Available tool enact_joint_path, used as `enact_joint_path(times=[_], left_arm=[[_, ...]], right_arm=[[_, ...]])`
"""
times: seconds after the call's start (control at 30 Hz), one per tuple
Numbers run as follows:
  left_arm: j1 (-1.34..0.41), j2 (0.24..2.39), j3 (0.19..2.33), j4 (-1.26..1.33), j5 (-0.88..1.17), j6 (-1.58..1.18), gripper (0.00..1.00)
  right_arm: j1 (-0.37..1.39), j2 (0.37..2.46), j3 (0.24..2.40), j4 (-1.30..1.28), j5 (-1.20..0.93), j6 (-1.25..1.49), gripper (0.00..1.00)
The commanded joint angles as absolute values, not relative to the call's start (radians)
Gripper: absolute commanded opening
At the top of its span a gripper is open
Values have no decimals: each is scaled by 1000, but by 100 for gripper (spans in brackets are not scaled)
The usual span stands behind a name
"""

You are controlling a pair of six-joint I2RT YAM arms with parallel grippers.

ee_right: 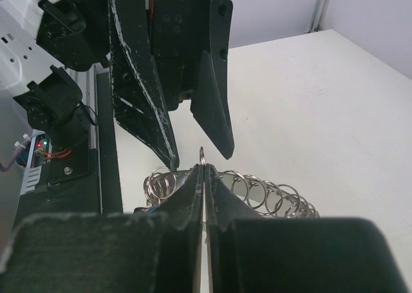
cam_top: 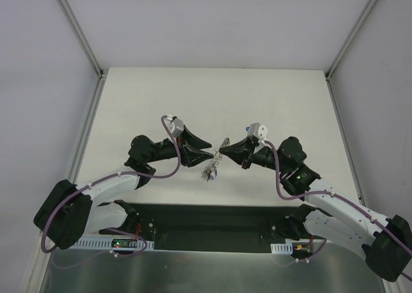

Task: Put the keys on the keyring

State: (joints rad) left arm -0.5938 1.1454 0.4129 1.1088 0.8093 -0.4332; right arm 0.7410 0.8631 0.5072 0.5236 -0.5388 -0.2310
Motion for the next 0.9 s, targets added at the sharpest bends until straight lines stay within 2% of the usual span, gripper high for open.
enact_joint_path(times=[0.0,0.5,0.77,0.87], left_arm=[[-589,1160,453,1213,848,-448,45],[-591,1166,485,1226,870,-460,36],[-592,1181,499,1226,885,-469,16],[-594,1184,497,1224,891,-471,15]], right_arm=[[739,857,515,698,-572,-178,1],[739,894,517,733,-601,-147,1],[739,907,522,739,-606,-143,1],[739,911,522,744,-604,-143,1]])
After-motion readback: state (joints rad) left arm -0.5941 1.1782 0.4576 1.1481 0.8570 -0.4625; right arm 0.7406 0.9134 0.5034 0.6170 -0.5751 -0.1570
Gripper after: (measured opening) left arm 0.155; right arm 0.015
